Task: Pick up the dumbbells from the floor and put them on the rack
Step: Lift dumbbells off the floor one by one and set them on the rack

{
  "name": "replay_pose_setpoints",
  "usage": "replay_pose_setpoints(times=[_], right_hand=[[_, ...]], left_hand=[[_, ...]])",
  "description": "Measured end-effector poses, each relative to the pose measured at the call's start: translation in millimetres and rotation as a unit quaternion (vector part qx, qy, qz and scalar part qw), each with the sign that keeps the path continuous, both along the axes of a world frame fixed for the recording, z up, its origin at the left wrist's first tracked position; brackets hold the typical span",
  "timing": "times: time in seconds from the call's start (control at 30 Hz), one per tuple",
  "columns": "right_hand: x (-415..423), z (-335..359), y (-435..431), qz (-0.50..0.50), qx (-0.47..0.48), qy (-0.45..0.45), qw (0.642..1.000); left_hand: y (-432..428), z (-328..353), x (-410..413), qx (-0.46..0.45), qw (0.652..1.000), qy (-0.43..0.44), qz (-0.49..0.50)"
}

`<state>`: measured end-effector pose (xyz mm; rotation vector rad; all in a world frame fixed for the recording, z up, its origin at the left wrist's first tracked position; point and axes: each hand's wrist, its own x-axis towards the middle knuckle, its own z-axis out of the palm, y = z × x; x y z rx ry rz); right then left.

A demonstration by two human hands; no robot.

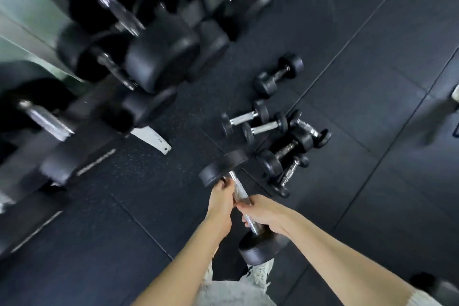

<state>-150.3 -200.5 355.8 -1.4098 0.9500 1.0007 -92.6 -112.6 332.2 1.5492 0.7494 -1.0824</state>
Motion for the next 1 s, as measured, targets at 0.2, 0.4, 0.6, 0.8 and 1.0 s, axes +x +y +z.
replay_pose_setpoints(times=[0.2, 0.4, 0.6, 0.8, 1.0], right_hand=[[34, 192, 9, 0.037, -0.021, -0.04, 0.998], [95, 319, 24, 0.052, -0.028, -0.099, 0.993], [191, 379, 57, 0.119, -0.054, -0.171, 0.977], [312, 394, 114, 0.133, -0.024, -0.211, 0.968], [427, 383, 188, 0.177, -0.009, -0.228, 0.957]], left_hand=[[3, 195, 30, -0.009, 0.996, -0.086, -0.011], [23, 330, 83, -0.012, 0.976, -0.216, -0.021], [61, 397, 173, 0.017, 0.956, -0.292, 0.03], [123, 419, 286, 0.018, 0.94, -0.333, 0.068], [197, 414, 397, 0.066, 0.936, -0.336, 0.079]])
